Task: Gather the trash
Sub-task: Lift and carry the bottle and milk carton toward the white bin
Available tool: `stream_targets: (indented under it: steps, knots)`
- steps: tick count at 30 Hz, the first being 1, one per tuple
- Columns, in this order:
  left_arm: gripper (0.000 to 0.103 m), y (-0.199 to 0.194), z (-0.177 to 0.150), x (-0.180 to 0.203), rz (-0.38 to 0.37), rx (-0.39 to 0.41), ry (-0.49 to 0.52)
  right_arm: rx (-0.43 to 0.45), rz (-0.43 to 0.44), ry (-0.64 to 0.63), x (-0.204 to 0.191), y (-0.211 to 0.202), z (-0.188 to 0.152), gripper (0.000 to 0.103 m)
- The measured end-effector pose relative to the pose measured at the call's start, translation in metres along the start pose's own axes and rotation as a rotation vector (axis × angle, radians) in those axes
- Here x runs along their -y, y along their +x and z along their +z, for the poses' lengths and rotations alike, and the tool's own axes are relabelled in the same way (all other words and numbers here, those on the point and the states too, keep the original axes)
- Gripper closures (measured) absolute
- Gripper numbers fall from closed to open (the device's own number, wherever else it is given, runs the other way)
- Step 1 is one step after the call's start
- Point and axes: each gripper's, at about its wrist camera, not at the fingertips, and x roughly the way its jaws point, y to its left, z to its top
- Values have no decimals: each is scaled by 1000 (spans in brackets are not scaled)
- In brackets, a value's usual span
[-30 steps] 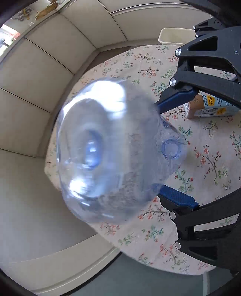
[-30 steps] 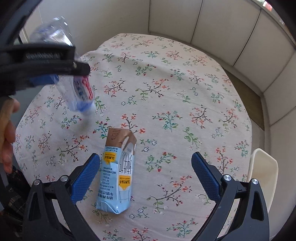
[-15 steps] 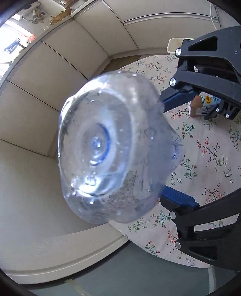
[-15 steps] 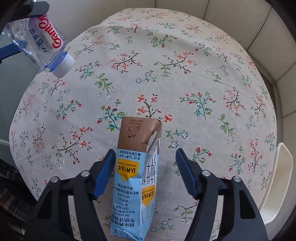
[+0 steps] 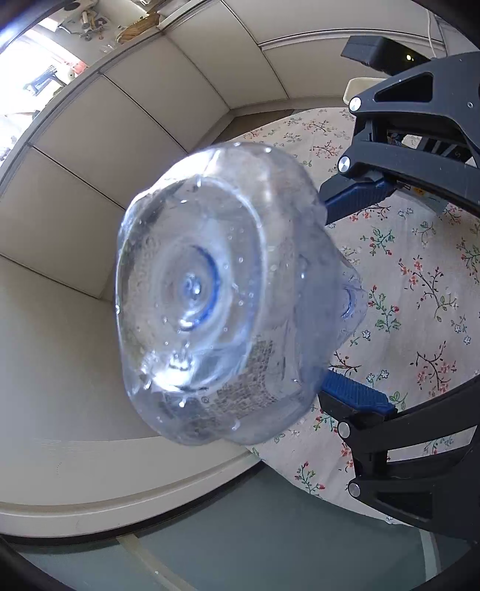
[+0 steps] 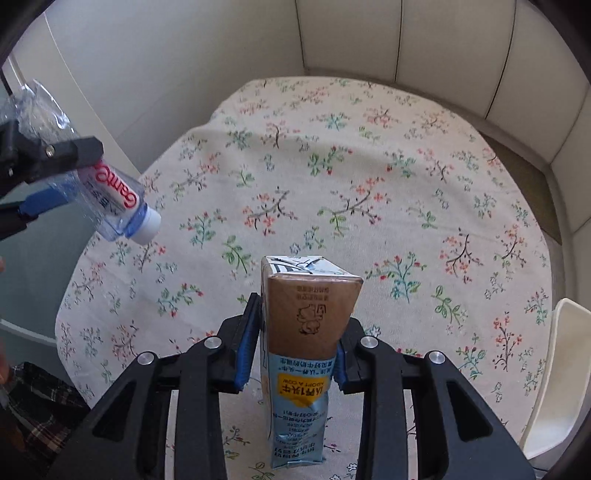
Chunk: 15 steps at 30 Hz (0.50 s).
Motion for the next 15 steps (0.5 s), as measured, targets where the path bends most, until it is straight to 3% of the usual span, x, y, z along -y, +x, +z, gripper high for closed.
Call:
stream_targets:
  steps: [15]
  knots:
    - [30,-12,-16,13,-67,68,37,264,-54,59,4,-55,30,70]
